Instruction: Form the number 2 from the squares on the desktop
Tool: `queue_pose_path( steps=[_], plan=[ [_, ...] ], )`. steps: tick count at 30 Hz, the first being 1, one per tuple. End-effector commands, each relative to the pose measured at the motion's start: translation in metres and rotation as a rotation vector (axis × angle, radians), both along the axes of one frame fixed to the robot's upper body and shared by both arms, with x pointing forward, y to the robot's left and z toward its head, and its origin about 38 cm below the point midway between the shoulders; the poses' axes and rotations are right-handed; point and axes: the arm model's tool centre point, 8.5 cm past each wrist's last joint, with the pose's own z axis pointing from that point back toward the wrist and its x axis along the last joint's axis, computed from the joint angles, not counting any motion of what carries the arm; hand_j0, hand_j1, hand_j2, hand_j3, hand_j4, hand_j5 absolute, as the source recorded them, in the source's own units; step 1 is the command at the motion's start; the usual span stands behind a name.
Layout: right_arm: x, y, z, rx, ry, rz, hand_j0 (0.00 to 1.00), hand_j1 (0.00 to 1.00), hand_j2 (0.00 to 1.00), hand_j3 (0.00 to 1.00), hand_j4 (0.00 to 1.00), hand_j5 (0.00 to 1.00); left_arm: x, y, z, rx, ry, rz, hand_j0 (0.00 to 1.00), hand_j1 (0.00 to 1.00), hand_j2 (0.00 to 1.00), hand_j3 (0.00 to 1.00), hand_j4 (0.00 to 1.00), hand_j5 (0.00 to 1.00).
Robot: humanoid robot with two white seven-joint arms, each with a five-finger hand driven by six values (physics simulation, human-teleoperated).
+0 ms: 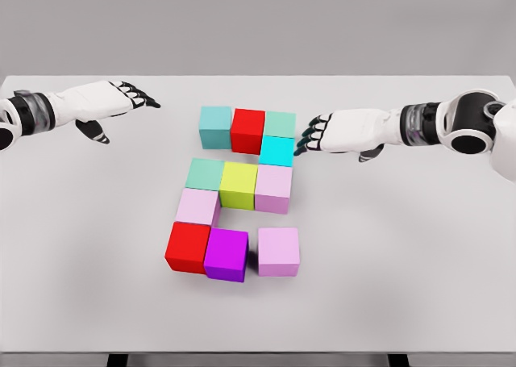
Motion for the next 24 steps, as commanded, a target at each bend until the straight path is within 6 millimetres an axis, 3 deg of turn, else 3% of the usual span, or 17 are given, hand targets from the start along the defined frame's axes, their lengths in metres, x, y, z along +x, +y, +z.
queue_pose_path(
  steps=[1, 9, 11, 12, 14, 18, 20, 24],
  plan=[
    [0.000, 0.000, 0.001, 0.004, 0.001, -0.003, 1.00, 1.00, 1.00, 1.00, 1.00, 1.00, 0.000, 0.000, 0.001, -0.005, -0.002, 0.003, 1.00, 1.00, 1.00, 1.00, 1.00, 1.00],
    [0.001, 0.000, 0.003, 0.011, -0.005, -0.006, 1.00, 1.00, 1.00, 1.00, 1.00, 1.00, 0.000, 0.001, 0.001, -0.008, -0.001, 0.004, 1.00, 1.00, 1.00, 1.00, 1.00, 1.00],
    [0.002, -0.009, 0.007, 0.014, -0.010, -0.022, 1.00, 1.00, 1.00, 1.00, 1.00, 1.00, 0.000, 0.002, 0.001, -0.008, -0.002, 0.006, 1.00, 1.00, 1.00, 1.00, 1.00, 1.00],
    [0.000, -0.022, 0.012, 0.010, -0.017, -0.042, 1.00, 1.00, 1.00, 1.00, 1.00, 1.00, 0.000, 0.002, 0.001, -0.006, -0.002, 0.006, 1.00, 1.00, 1.00, 1.00, 1.00, 1.00],
    [-0.019, -0.046, 0.028, -0.009, -0.046, -0.033, 1.00, 1.00, 1.00, 1.00, 1.00, 1.00, 0.000, 0.002, 0.001, -0.007, -0.003, 0.006, 1.00, 1.00, 1.00, 1.00, 1.00, 1.00],
    [-0.078, -0.060, 0.046, -0.044, -0.061, 0.063, 1.00, 1.00, 1.00, 1.00, 1.00, 1.00, 0.000, 0.004, 0.002, -0.007, -0.003, 0.011, 1.00, 1.00, 1.00, 1.00, 1.00, 1.00],
    [-0.106, -0.062, 0.035, -0.040, -0.002, 0.102, 1.00, 1.00, 1.00, 1.00, 1.00, 1.00, -0.001, 0.005, 0.001, -0.012, -0.001, 0.012, 1.00, 1.00, 1.00, 1.00, 1.00, 1.00],
    [-0.118, -0.064, 0.011, -0.046, 0.071, 0.111, 1.00, 1.00, 1.00, 1.00, 1.00, 1.00, 0.000, 0.006, 0.004, -0.010, -0.009, 0.015, 1.00, 1.00, 1.00, 1.00, 1.00, 1.00]
  ],
)
